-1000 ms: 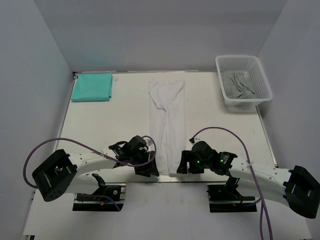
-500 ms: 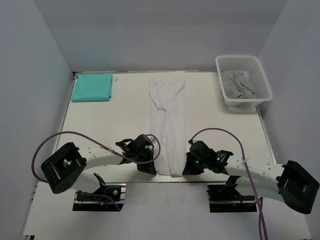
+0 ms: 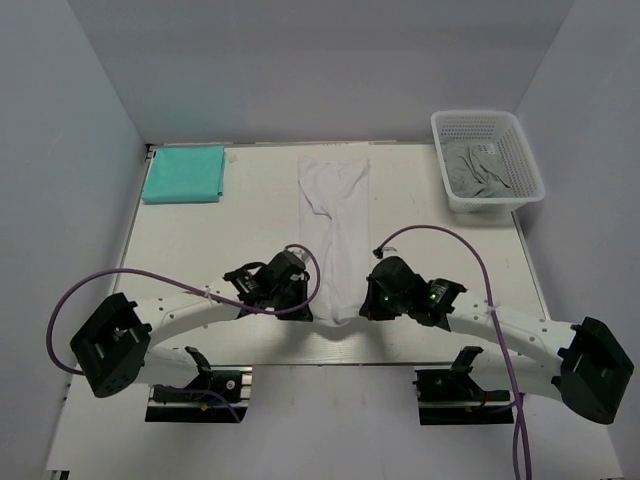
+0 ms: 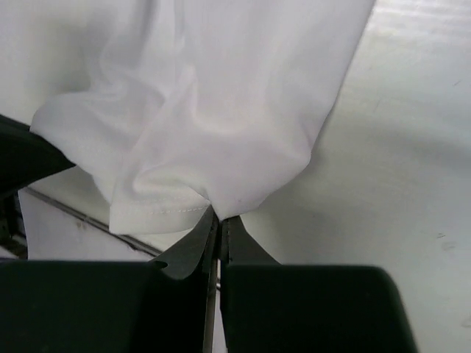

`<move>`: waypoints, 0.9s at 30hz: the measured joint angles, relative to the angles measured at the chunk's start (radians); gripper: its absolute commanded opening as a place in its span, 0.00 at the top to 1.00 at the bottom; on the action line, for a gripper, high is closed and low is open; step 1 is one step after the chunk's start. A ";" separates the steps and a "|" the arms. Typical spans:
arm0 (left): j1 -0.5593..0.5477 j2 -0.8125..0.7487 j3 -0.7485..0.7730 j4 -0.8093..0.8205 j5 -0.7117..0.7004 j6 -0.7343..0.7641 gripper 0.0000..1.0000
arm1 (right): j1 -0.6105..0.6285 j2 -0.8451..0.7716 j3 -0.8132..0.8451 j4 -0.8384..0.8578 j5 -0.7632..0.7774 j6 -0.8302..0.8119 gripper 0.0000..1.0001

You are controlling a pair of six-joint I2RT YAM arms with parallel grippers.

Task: Fold and stack the t-shirts
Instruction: Grab the bottom of the folded rectangular tshirt with both arms, then fold the folded rectangular tshirt in 1/3 of the way

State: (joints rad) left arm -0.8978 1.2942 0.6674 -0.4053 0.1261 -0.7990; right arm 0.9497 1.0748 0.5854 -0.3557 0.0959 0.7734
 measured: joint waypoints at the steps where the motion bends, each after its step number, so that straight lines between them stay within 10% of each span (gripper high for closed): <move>1: 0.000 0.003 0.019 -0.009 -0.013 0.003 1.00 | -0.008 0.006 0.016 -0.007 0.019 -0.004 1.00; 27: 0.211 0.434 0.612 -0.090 -0.410 0.127 1.00 | -0.301 0.447 0.518 0.046 0.197 -0.240 1.00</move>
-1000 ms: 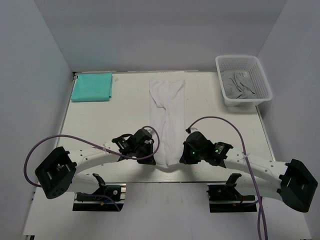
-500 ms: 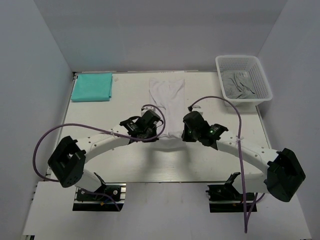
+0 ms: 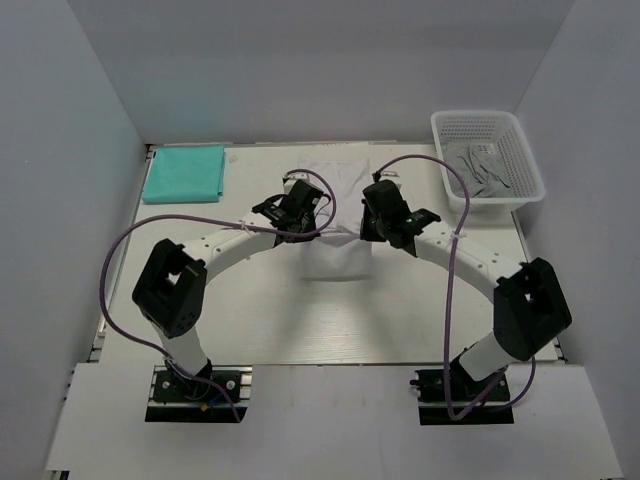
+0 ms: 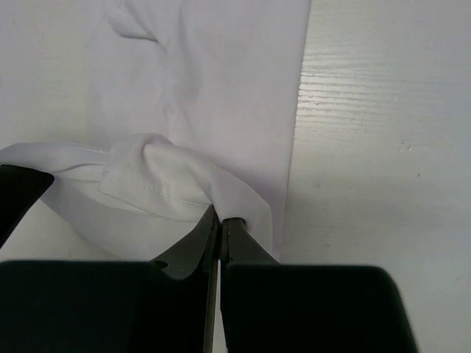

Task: Fold and stack the t-shirts
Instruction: Fold the folded rectangular tshirt in 1/3 of the way

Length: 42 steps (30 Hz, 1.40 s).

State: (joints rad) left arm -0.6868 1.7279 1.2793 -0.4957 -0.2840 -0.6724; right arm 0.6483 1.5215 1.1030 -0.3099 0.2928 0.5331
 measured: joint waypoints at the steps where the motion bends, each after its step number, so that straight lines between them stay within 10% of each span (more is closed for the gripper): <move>1: 0.011 0.019 0.013 0.002 0.004 0.005 1.00 | -0.010 0.021 0.014 0.001 -0.005 -0.006 1.00; 18: 0.119 0.210 0.115 0.042 0.117 0.047 1.00 | -0.122 0.325 0.212 0.030 -0.162 -0.074 1.00; 27: 0.177 0.301 0.268 0.052 0.111 0.073 0.02 | -0.165 0.465 0.420 0.019 -0.172 -0.067 0.59; 36: 0.269 0.260 0.285 0.114 0.102 0.076 0.00 | -0.220 0.429 0.391 0.061 -0.235 -0.082 0.10; 42: 0.256 0.016 -0.010 0.145 0.183 0.081 0.00 | -0.204 0.239 0.142 0.099 -0.352 -0.121 0.10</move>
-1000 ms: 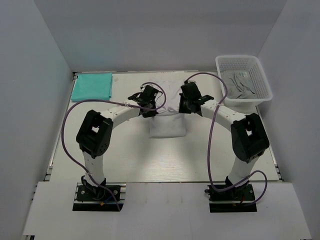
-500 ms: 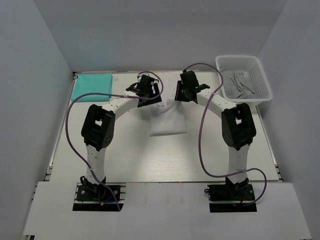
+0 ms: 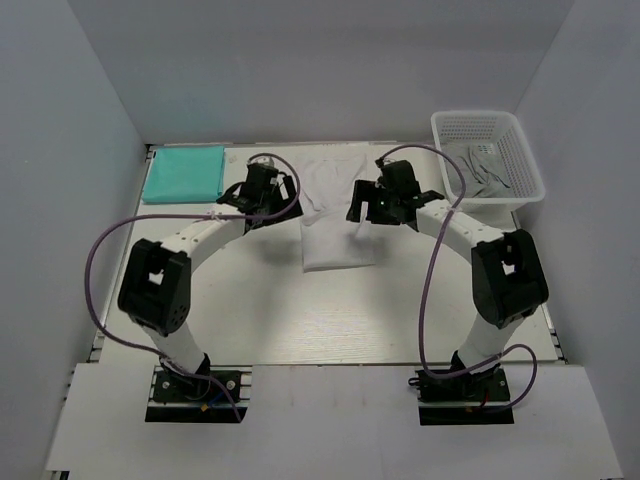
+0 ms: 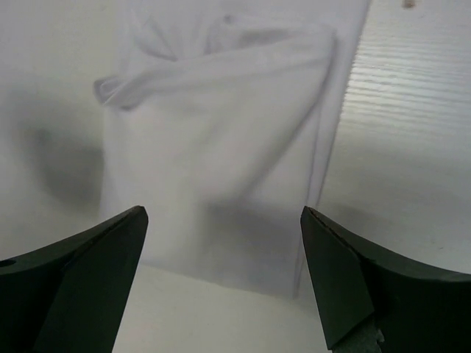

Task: Fold and stack the t-shirts
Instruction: Fold the folded rectangular tshirt in 1/3 of the way

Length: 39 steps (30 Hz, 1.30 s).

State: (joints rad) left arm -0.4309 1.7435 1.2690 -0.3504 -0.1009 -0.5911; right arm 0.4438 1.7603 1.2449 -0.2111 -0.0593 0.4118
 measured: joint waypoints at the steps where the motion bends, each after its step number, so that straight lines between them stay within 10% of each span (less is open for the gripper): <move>1: -0.005 -0.040 -0.048 0.008 0.013 -0.003 0.00 | 0.005 -0.018 -0.021 0.013 -0.024 -0.008 0.10; 18: -0.022 -0.675 -0.561 -0.141 0.031 -0.121 0.00 | 0.187 0.247 0.131 0.157 -0.347 -0.111 0.10; 39: -0.017 -0.735 -0.571 -0.248 -0.040 -0.141 0.00 | 0.151 0.554 0.559 0.225 -0.174 -0.081 0.10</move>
State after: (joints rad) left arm -0.4480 1.0084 0.6983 -0.5980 -0.1406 -0.7319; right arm 0.5949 2.3146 1.8042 0.0139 -0.2337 0.3309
